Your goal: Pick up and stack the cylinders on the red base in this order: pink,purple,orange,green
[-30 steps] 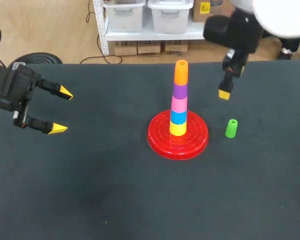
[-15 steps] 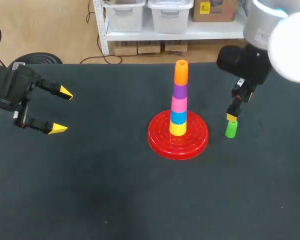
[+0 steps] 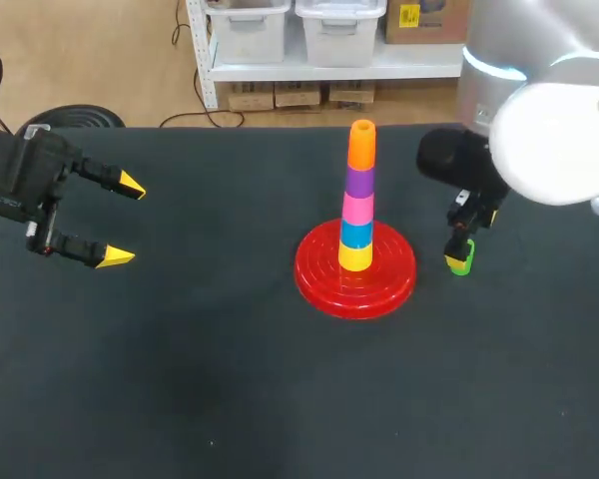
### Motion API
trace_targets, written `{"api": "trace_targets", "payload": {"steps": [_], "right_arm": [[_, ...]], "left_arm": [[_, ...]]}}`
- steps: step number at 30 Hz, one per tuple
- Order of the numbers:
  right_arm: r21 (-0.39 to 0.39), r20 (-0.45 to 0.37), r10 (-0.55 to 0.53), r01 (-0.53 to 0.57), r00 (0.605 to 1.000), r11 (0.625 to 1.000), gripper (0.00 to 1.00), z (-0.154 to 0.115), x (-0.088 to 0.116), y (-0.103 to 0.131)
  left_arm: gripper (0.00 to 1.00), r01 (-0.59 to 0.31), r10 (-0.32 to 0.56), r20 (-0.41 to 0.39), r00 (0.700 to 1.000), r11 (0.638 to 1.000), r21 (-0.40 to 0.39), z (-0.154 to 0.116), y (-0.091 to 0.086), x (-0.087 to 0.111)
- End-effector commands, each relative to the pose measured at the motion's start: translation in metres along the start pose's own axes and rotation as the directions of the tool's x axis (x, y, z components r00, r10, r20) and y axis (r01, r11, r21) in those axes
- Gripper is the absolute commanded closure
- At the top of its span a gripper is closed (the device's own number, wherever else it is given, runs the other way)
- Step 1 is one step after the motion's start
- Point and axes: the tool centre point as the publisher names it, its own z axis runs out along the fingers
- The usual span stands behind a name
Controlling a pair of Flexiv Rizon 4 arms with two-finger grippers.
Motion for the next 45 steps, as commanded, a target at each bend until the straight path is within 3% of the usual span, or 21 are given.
{"api": "trace_targets", "payload": {"steps": [1, 11, 21, 45], "right_arm": [[-0.007, -0.012, 0.003, -0.003, 1.0, 1.0, 0.0, 0.005, -0.004, -0.005], [0.003, -0.015, 0.014, -0.014, 1.0, 1.0, 0.0, 0.012, 0.0, -0.016], [-0.011, 0.034, 0.017, -0.017, 0.999, 1.0, 0.0, 0.024, 0.004, -0.022], [-0.023, 0.045, -0.006, 0.007, 0.999, 1.0, 0.0, 0.039, -0.005, -0.027]], "left_arm": [[0.0, -0.003, 0.003, 0.003, 1.0, 1.0, -0.001, 0.0, 0.0, 0.001], [0.0, -0.003, 0.003, 0.003, 1.0, 1.0, -0.001, 0.0, 0.0, 0.001], [0.0, -0.003, 0.003, 0.003, 1.0, 1.0, -0.001, 0.0, 0.0, 0.001], [0.0, -0.003, 0.003, 0.003, 1.0, 1.0, -0.001, 0.0, 0.0, 0.001]]}}
